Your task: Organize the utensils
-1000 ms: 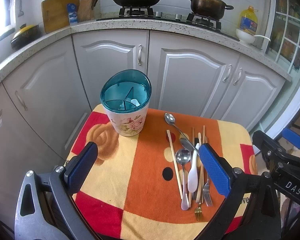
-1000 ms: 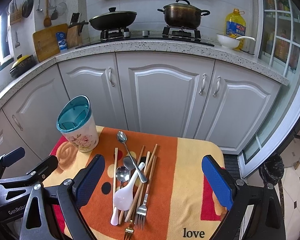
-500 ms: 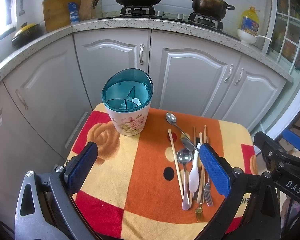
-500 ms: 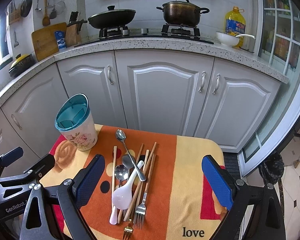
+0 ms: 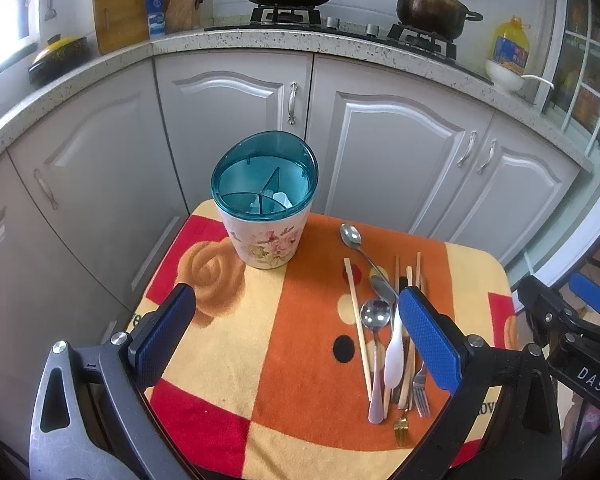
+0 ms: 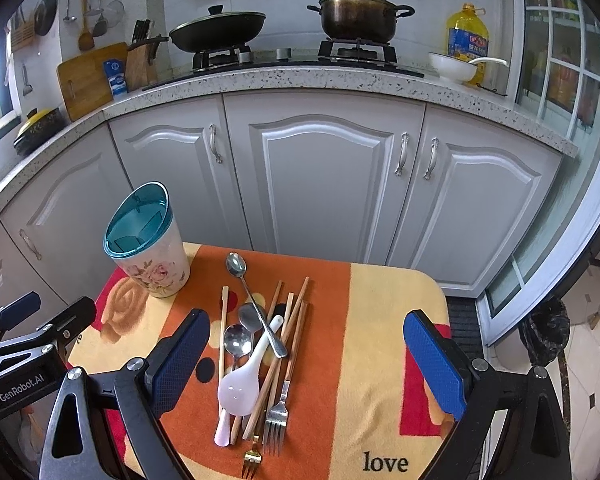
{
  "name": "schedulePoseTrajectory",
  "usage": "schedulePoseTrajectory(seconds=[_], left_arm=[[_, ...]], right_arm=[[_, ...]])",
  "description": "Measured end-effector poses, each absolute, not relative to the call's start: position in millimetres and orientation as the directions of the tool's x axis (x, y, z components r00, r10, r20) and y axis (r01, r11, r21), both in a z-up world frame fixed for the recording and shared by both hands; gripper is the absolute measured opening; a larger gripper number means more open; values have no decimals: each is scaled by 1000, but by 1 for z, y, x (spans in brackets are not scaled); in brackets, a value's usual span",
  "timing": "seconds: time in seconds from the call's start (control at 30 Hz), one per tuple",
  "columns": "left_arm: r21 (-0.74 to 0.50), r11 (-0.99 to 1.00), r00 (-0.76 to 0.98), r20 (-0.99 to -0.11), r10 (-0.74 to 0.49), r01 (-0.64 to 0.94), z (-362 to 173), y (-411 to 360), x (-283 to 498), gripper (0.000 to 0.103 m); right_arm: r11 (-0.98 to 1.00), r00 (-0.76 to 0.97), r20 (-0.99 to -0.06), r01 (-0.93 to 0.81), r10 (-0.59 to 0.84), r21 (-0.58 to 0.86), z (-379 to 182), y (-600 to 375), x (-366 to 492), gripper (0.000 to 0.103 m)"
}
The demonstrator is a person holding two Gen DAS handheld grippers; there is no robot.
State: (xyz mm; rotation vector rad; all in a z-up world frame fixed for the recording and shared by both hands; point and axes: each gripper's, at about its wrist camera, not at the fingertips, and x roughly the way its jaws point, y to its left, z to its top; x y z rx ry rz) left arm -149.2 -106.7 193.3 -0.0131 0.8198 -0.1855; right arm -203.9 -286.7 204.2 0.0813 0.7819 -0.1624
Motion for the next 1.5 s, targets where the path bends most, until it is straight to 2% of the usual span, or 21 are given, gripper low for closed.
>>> schedulePoseTrajectory(seconds=[0.77, 1.07, 1.13, 1.17, 1.23, 1.3, 1.37, 1.43, 1.5], left_arm=[[-82, 984, 634, -755, -165, 158, 177, -110, -142, 102], [-106, 984, 573, -802, -171, 146, 147, -100, -124, 102], [-115, 982, 560, -808, -181, 152, 139, -101, -120, 95], [-120, 980, 550, -814, -188, 158, 135, -102, -117, 93], [-133, 974, 519, -829, -210, 181, 126, -106, -111, 81], [-153, 967, 488, -840, -236, 205, 117, -113, -107, 73], [-173, 958, 460, -848, -263, 228, 107, -121, -102, 65], [-190, 947, 425, -858, -288, 258, 99, -129, -97, 47], [-222, 930, 391, -860, -328, 293, 92, -138, -91, 40]], right_arm=[[986, 665, -740, 167, -99, 18, 185, -290, -194, 97], [989, 636, -770, 134, -38, 62, 160, -306, -189, 97], [989, 630, -776, 123, -14, 83, 149, -312, -186, 91], [989, 621, -784, 114, 6, 98, 143, -314, -184, 84], [986, 603, -797, 97, 48, 133, 133, -319, -180, 78], [984, 588, -806, 91, 74, 156, 124, -323, -177, 69], [984, 579, -810, 74, 92, 164, 117, -325, -174, 67], [983, 568, -816, 60, 108, 172, 112, -325, -171, 67], [983, 566, -816, 50, 117, 176, 109, -326, -168, 67]])
